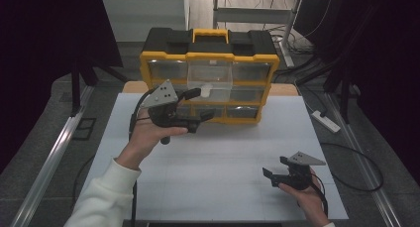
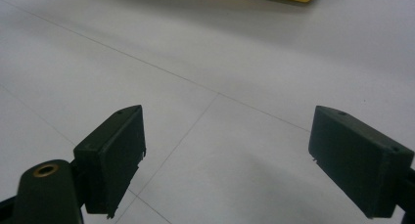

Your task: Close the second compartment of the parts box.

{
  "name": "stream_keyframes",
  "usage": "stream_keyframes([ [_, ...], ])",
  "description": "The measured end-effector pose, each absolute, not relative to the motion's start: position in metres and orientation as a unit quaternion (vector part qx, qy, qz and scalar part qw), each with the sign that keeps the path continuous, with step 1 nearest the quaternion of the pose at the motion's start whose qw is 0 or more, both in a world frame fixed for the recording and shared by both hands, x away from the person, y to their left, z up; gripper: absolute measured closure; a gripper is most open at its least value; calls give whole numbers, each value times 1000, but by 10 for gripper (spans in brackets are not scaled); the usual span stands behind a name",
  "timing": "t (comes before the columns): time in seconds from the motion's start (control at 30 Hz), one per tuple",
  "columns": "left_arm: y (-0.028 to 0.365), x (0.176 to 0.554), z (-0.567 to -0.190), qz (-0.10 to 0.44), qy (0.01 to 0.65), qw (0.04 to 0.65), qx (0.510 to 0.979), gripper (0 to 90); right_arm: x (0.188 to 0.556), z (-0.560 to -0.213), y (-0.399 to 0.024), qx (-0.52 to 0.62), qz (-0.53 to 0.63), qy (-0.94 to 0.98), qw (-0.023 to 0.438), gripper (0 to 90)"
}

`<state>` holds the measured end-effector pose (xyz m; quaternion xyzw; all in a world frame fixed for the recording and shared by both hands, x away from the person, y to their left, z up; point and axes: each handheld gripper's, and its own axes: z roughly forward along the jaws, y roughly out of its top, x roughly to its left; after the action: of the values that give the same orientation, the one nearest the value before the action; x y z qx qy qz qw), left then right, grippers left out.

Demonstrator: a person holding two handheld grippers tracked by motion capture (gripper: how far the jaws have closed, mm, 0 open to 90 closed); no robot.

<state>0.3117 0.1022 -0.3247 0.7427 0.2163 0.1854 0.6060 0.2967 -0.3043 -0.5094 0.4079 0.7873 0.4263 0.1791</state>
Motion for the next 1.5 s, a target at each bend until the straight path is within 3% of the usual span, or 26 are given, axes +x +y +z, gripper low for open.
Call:
stream_keyframes([
  [0.27, 101, 313, -336, 190, 220, 597, 748, 309, 296, -509, -304, 408, 426, 787, 179, 132],
  [0.47, 100, 315, -343, 192, 221, 594, 749, 429, 296, -509, -304, 408, 426, 787, 179, 132],
  [0.7, 101, 323, -348, 185, 229, 598, 746, 778, 296, -509, -304, 408, 426, 788, 179, 133],
  [0.8, 101, 326, -349, 183, 232, 601, 743, 871, 297, -509, -304, 408, 426, 788, 179, 133],
  [1.5, 89, 355, -356, 213, 255, 580, 744, 890, 297, -509, -305, 408, 425, 787, 181, 133],
])
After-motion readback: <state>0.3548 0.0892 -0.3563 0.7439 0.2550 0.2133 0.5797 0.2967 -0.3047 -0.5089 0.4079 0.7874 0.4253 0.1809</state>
